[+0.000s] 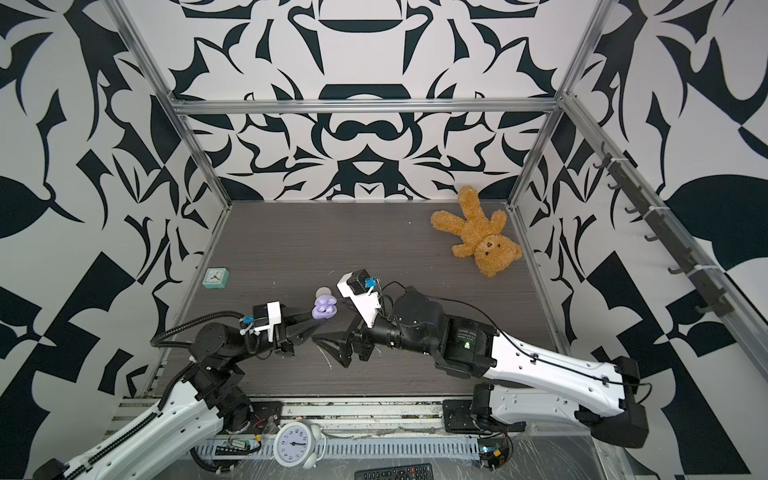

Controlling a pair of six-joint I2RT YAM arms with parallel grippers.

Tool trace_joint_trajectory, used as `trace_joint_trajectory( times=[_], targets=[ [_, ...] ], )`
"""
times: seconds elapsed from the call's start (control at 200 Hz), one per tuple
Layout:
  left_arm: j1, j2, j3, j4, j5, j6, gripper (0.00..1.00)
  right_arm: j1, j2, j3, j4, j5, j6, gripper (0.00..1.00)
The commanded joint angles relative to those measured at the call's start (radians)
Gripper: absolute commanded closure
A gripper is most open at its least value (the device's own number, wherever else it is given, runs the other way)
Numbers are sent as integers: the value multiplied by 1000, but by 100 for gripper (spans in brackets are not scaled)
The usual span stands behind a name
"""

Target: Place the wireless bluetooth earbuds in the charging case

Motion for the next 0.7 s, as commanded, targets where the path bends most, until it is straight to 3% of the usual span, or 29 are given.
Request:
trace_joint_trajectory(
  times=[0.0, 0.255, 0.695],
  targets=[
    [-3, -5, 5, 17, -6, 6, 100, 0, -13, 2, 34, 61, 73, 1],
    [-3, 1, 7, 5, -2, 10, 100, -2, 38, 76, -26, 64, 165, 1],
    [-6, 3, 11, -20, -1, 18, 100, -3, 68, 122, -56, 33, 148, 3]
  ],
)
